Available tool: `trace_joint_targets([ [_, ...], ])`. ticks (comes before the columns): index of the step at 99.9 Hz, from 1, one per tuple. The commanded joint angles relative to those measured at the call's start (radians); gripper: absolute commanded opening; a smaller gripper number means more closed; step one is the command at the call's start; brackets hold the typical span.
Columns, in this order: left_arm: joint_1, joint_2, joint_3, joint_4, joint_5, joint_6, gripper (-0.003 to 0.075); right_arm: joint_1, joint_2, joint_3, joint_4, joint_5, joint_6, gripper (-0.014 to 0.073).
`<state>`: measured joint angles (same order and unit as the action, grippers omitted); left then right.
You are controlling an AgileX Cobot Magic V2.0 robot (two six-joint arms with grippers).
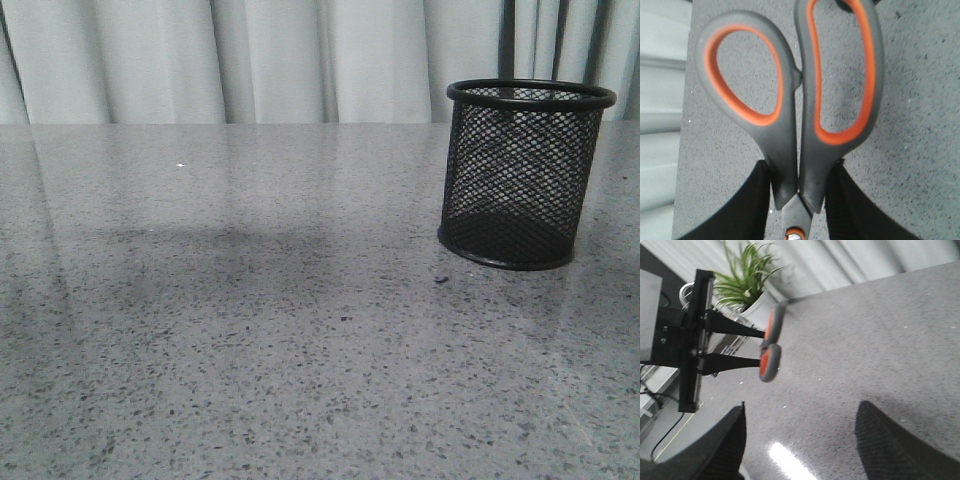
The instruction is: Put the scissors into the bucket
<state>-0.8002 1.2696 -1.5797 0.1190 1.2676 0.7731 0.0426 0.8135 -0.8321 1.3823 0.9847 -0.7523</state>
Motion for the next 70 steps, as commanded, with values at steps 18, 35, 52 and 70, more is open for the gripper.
trace_joint_targets([
  [18,-0.123,0.013,-0.073,0.047,-0.073,-0.096,-0.002,0.005,0.062,-0.135,0.078,0.037,-0.024,0.0423],
  [35,-0.174,0.022,-0.09,0.061,-0.149,-0.156,-0.002,0.005,0.091,-0.157,0.078,0.055,-0.024,0.0423],
  [52,-0.213,0.058,-0.11,0.081,-0.162,-0.193,-0.002,0.005,0.114,-0.158,0.079,0.062,-0.031,0.0423],
  [70,-0.258,0.114,-0.159,0.094,-0.167,-0.195,-0.002,0.005,0.116,-0.158,0.079,0.071,-0.04,0.0423],
])
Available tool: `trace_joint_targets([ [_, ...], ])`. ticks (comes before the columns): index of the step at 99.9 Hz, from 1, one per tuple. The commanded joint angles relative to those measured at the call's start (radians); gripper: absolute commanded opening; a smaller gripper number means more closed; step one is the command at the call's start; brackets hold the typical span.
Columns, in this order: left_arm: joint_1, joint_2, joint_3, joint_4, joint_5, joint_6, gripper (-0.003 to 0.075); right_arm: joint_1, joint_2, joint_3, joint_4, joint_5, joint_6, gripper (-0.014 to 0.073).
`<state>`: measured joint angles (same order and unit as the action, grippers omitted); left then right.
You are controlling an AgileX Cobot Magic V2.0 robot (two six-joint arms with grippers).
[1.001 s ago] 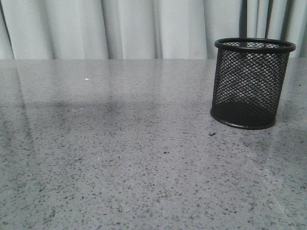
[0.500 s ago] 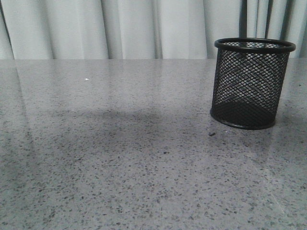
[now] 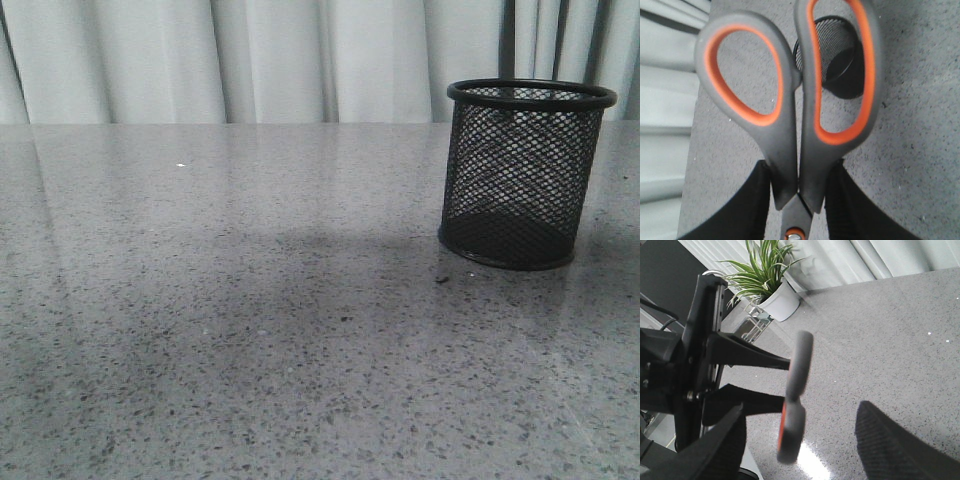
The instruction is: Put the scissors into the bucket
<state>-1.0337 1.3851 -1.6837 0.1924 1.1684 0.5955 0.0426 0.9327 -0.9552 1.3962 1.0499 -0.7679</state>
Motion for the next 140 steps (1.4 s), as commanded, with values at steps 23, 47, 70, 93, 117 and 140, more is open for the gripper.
trace_joint_targets([
  [23,-0.049,0.052,-0.105,0.027,-0.068,-0.017,-0.002,0.005,-0.003,-0.035,0.041,0.006,-0.025,0.0375],
  [47,-0.049,0.052,-0.107,0.016,-0.093,-0.017,-0.002,0.005,-0.003,-0.035,0.018,-0.009,-0.027,0.0053],
  [70,-0.049,0.052,-0.107,-0.047,-0.063,-0.017,0.0105,0.005,-0.003,-0.035,0.018,-0.014,-0.057,-0.0069],
  [93,-0.044,0.052,-0.107,-0.045,-0.062,-0.019,0.0413,0.005,-0.003,-0.035,0.015,-0.028,-0.057,-0.0069],
  [117,0.015,0.049,-0.152,-0.032,-0.028,-0.121,0.04,0.005,-0.003,-0.035,0.004,-0.081,-0.055,-0.0068],
  [140,0.267,0.029,-0.253,-0.04,0.074,-0.231,0.04,-0.001,-0.003,-0.042,-0.091,-0.158,-0.023,-0.0067],
])
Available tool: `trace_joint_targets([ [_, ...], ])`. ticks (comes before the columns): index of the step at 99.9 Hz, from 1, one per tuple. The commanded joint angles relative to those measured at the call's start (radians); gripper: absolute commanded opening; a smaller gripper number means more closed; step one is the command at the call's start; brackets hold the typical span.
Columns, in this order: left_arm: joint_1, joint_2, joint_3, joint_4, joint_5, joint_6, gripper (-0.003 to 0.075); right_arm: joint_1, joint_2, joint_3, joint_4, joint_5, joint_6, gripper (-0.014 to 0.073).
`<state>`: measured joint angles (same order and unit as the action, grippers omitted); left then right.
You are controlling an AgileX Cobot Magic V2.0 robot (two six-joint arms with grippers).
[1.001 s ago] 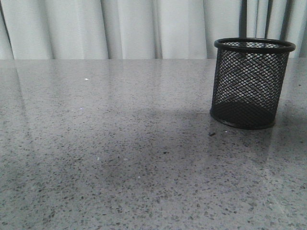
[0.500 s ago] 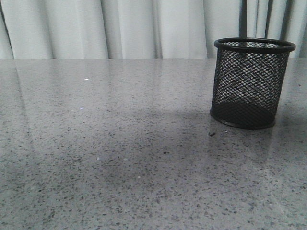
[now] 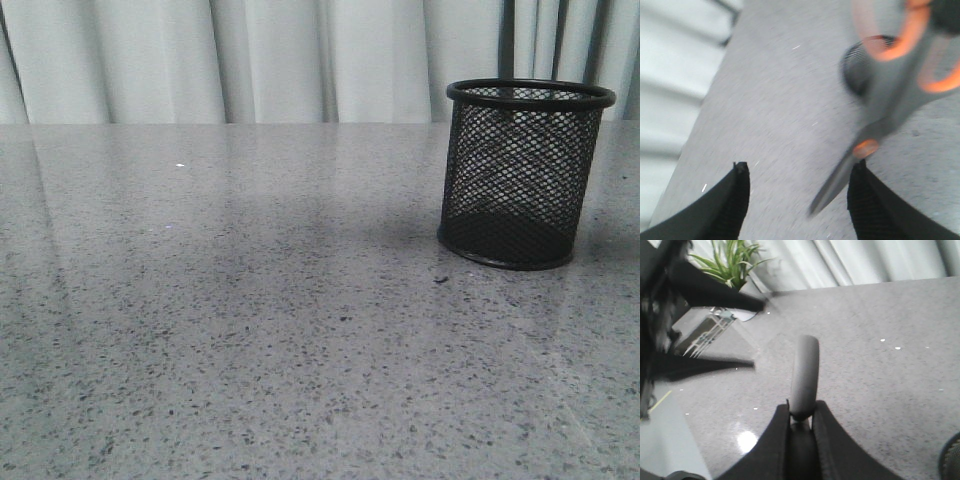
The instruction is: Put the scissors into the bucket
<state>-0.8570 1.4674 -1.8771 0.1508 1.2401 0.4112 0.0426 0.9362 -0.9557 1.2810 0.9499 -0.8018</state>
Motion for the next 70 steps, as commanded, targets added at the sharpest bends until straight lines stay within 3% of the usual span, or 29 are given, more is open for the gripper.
trace_joint_targets([
  [1,0.099,-0.056,-0.062,-0.003,0.005,-0.047,0.0399,-0.001,-0.007,-0.044,0.021,-0.06,0.012,-0.0067],
  [20,0.32,-0.125,-0.071,-0.074,0.02,-0.047,0.04,-0.045,-0.007,-0.124,-0.125,-0.065,0.091,-0.0065],
  [34,0.43,-0.181,-0.071,-0.113,0.02,-0.047,0.0399,-0.082,0.0,-0.216,-0.305,-0.035,0.209,-0.0048],
  [53,0.473,-0.235,-0.071,-0.117,0.02,-0.047,0.0399,-0.085,0.034,-0.336,-0.573,0.075,0.376,-0.0048],
  [70,0.473,-0.254,-0.071,-0.117,0.02,-0.047,0.0399,-0.085,0.041,-0.406,-0.692,0.179,0.438,-0.0048],
])
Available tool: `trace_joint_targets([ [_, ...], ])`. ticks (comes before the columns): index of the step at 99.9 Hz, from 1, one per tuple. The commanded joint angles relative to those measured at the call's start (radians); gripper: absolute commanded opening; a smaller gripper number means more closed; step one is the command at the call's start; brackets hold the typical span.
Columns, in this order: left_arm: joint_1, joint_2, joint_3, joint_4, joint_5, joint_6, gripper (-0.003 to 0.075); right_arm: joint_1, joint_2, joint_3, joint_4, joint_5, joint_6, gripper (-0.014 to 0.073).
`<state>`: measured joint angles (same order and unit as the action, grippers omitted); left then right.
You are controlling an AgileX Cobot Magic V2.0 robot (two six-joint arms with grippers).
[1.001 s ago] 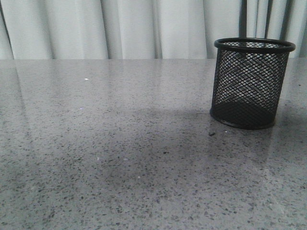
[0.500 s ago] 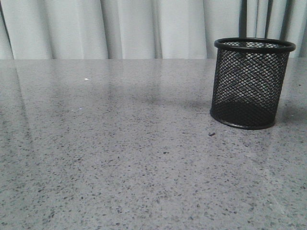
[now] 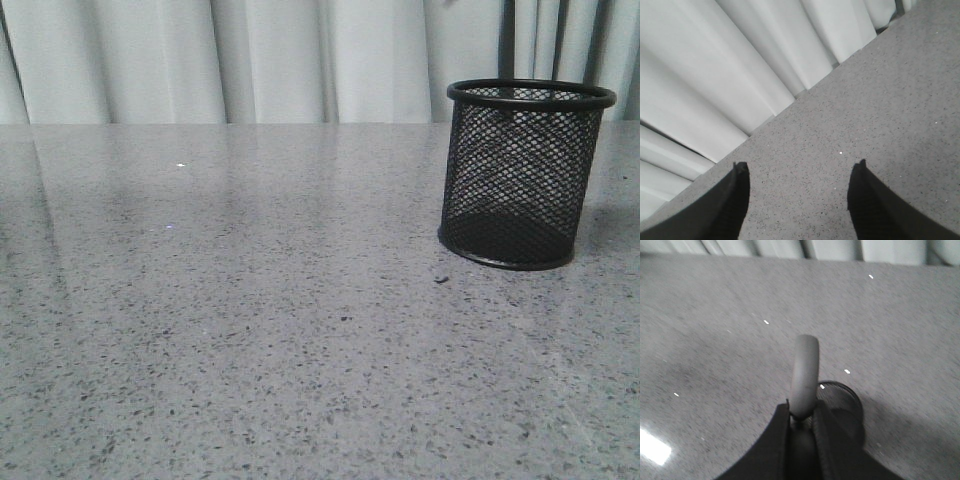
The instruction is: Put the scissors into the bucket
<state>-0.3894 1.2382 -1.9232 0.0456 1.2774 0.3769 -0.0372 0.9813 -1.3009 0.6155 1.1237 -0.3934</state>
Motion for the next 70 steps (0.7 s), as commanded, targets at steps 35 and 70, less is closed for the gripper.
trace_joint_targets([
  [35,0.006,-0.023,-0.025,-0.012,-0.017,-0.012,0.0399,-0.005,-0.001,-0.129,-0.109,0.141,0.064,-0.0048],
  [70,0.006,-0.021,-0.025,-0.012,-0.017,-0.012,0.0399,0.006,0.066,-0.129,-0.121,0.188,0.064,-0.0048],
])
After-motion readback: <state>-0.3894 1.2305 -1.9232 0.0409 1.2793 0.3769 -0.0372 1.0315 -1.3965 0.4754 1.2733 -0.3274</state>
